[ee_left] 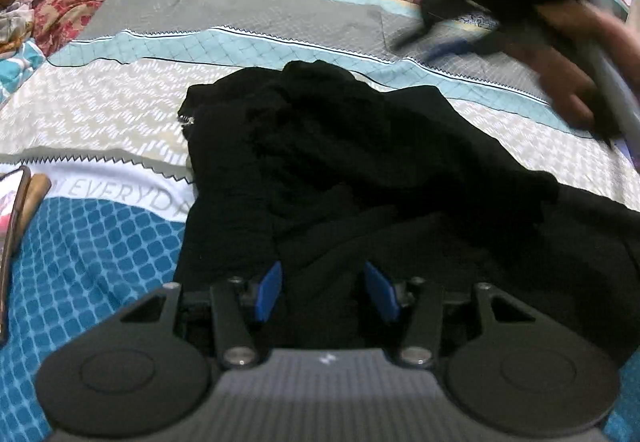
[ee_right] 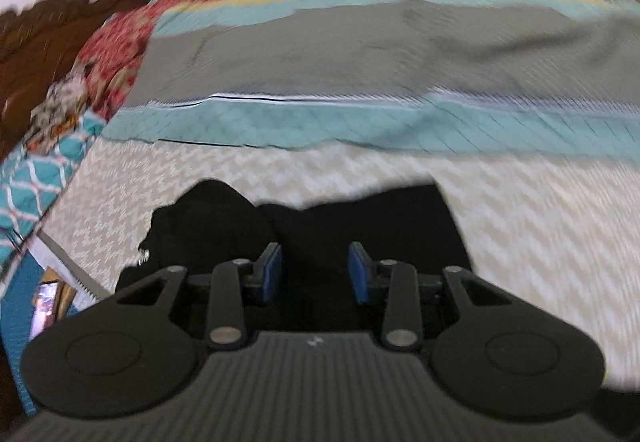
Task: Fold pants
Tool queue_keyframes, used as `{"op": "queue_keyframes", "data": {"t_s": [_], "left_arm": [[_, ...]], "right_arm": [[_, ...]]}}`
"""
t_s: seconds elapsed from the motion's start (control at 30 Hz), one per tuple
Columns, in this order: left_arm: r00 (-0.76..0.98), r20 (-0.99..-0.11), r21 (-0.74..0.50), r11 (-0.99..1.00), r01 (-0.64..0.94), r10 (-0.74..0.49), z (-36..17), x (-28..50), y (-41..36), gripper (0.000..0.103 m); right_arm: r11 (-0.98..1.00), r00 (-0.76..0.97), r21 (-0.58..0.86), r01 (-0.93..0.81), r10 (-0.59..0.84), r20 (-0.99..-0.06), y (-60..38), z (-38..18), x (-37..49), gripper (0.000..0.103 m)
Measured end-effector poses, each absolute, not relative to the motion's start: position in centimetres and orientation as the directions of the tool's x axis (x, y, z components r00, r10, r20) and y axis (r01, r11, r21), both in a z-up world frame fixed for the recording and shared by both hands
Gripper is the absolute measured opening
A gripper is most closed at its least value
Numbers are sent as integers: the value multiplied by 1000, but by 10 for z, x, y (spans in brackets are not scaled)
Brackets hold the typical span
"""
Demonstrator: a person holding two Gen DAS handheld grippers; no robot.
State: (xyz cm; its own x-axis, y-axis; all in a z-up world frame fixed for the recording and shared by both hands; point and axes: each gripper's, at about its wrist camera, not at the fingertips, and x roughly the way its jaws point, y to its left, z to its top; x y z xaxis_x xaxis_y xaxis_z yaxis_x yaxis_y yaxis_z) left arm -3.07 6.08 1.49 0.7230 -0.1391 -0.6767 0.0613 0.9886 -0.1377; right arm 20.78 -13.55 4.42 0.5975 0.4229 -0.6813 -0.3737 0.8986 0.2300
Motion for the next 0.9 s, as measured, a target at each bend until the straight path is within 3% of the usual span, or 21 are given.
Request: {"op": "queue_keyframes", "data": {"t_s": [0.13,0.2,0.23,0.33,0.4,0.43,0.47,0.5,0.53,0.6,0.77,0.9], "left_arm": [[767,-629,-148,988,42,-127,7,-40,59,50],[785,-609,-128,991,50,-118,4,-45,56,52],[792,-599,-118,991,57,-117,3,-46,54,53],[809,-577,-118,991,60,-118,0,-48,52,55],[814,-571,-98,993,64,-108,-1,-47,49,57],[816,-568,-86,994,67,-104,-2,-47,47,58],[818,-567,-80,994,69,-102,-2,-47,46,59],[818,-565,-79,994,70,-103,-2,-48,46,59],[818,-565,-83,994,70,-105,-3,-47,47,60],[819,-564,-93,993,68,-109,-3,-46,48,60],[820,-564,-81,995,66,-100,-3,-49,46,60],[819,-566,-62,996,64,-88,-5,-48,43,60]], "right_arm": [[866,559,156,-475,434,-706,-78,46,234,46],[837,539,98,-538,431,-724,-43,39,239,59],[816,524,64,-574,427,-737,-27,34,241,72],[785,499,-41,-618,351,-792,14,9,248,79],[788,490,-97,-607,276,-827,28,-11,255,76],[794,483,-107,-599,251,-839,30,-21,257,61],[793,478,-111,-599,242,-844,31,-27,257,31],[785,484,-128,-606,236,-843,32,-32,254,18],[776,516,-163,-609,233,-824,33,-32,249,11],[766,548,-173,-619,263,-794,28,-23,243,9],[862,649,-30,-505,357,-672,-28,43,248,7],[934,767,45,-355,319,-557,-108,94,250,7]]}}
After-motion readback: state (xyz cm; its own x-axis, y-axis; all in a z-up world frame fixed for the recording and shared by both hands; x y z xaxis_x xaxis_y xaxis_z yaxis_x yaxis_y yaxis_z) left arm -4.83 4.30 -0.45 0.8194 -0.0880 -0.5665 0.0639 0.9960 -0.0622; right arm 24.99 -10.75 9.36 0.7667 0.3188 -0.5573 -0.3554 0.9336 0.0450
